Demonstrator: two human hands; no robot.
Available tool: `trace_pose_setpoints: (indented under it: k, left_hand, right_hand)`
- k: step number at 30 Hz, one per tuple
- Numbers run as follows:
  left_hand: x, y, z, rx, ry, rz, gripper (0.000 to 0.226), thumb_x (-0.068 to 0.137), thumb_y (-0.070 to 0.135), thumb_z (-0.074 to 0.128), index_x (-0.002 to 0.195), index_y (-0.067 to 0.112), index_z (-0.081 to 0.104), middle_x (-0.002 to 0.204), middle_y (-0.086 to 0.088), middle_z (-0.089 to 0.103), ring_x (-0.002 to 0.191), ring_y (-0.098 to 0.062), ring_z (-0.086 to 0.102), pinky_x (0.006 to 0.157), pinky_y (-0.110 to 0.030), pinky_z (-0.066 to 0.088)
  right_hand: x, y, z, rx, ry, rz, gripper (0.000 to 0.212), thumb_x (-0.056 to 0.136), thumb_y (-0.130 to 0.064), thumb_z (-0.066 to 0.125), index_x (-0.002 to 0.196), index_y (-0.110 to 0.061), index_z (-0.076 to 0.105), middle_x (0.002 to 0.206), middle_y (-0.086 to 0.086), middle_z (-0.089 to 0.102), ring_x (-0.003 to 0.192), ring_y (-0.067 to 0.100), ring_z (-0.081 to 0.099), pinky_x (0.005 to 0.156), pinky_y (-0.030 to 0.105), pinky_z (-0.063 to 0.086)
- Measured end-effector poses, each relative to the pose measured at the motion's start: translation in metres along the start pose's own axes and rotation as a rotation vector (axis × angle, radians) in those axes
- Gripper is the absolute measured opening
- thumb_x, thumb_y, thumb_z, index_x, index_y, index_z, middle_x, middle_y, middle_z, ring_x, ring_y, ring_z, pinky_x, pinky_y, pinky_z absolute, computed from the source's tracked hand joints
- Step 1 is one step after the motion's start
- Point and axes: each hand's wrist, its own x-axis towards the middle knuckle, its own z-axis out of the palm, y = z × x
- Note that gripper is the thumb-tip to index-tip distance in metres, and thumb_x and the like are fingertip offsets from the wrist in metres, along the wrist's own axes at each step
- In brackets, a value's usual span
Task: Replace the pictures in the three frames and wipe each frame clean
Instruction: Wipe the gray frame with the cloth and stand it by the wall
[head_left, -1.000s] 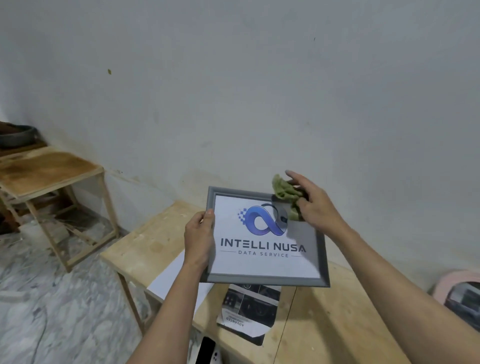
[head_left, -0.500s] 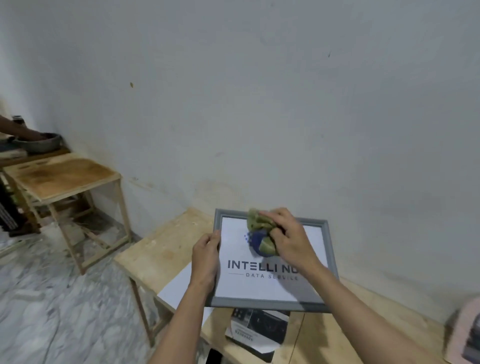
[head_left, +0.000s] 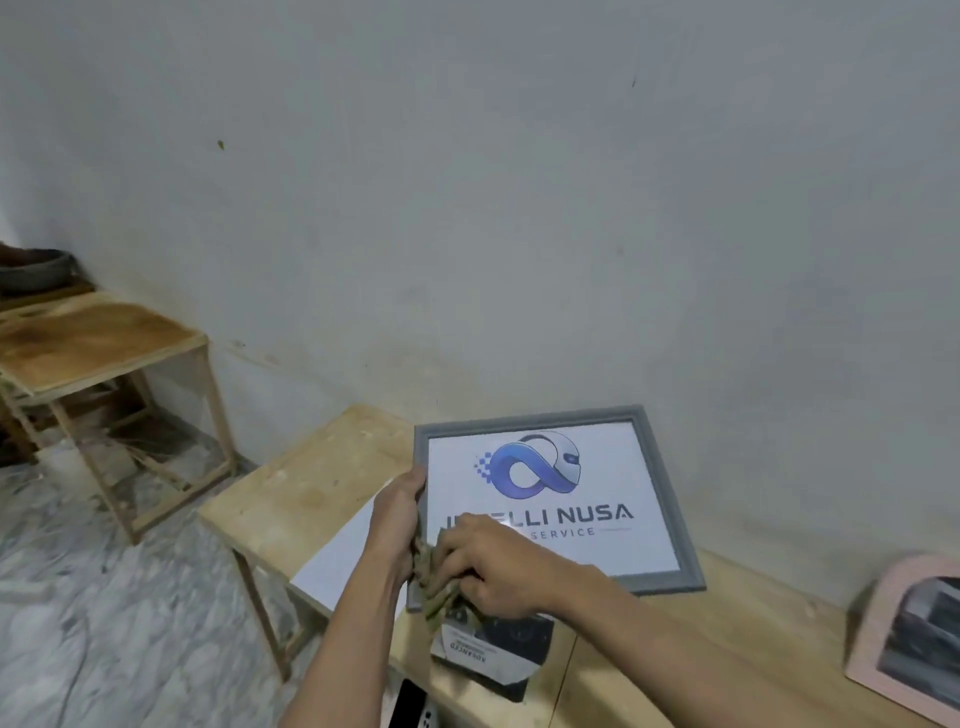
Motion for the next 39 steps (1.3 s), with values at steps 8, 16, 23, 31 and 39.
trace_pose_setpoints:
  k: [8, 16, 23, 31, 39]
  left_hand:
    - [0.009, 0.009, 0.027, 0.111, 0.051, 0.144, 0.026, 0.1, 0.024, 0.049, 0.093, 0.002, 0.061, 0.089, -0.022, 0.072, 0.07, -0.027, 0.066, 0.063, -0.037, 0.053]
    - [0.026, 0.001, 0.042, 0.012, 0.185, 0.246, 0.027, 0.104, 0.023, 0.05, 0.081, 0.01, 0.057, 0.073, -0.009, 0.064, 0.063, -0.023, 0.06, 0.05, -0.026, 0.049]
    - [0.053, -0.01, 0.072, 0.136, 0.122, 0.259, 0.028, 0.105, 0.028, 0.049, 0.088, 0.009, 0.061, 0.079, -0.007, 0.071, 0.067, -0.02, 0.066, 0.061, -0.031, 0.052]
    - [0.091, -0.006, 0.115, 0.045, 0.204, 0.223, 0.03, 0.103, 0.028, 0.054, 0.079, 0.011, 0.061, 0.077, -0.01, 0.067, 0.073, -0.026, 0.062, 0.073, -0.039, 0.051]
    - [0.112, -0.014, 0.133, 0.12, 0.278, 0.252, 0.028, 0.104, 0.03, 0.051, 0.086, 0.01, 0.059, 0.084, -0.011, 0.066, 0.077, -0.025, 0.06, 0.066, -0.033, 0.049]
  right_hand:
    - [0.002, 0.041, -0.086, 0.516, 0.48, 0.37, 0.043, 0.082, 0.008, 0.047, 0.11, -0.013, 0.071, 0.101, 0.0, 0.065, 0.099, 0.022, 0.062, 0.089, 0.033, 0.052]
    - [-0.02, 0.089, -0.025, 0.035, 0.255, 0.166, 0.043, 0.078, -0.002, 0.045, 0.104, -0.021, 0.074, 0.108, -0.007, 0.059, 0.105, 0.013, 0.045, 0.099, 0.038, 0.039]
    - [-0.03, 0.139, -0.086, 0.324, 0.527, 0.26, 0.051, 0.071, 0.011, 0.043, 0.099, -0.016, 0.076, 0.106, -0.006, 0.068, 0.105, 0.008, 0.057, 0.096, 0.022, 0.043]
    - [-0.05, 0.219, -0.051, 0.091, 0.467, 0.139, 0.044, 0.073, -0.004, 0.044, 0.1, -0.018, 0.076, 0.108, -0.004, 0.072, 0.099, 0.018, 0.061, 0.093, 0.038, 0.046]
    - [-0.059, 0.278, -0.12, 0.285, 0.645, 0.26, 0.048, 0.068, 0.011, 0.048, 0.091, -0.017, 0.078, 0.096, -0.017, 0.07, 0.098, 0.013, 0.061, 0.092, 0.02, 0.044]
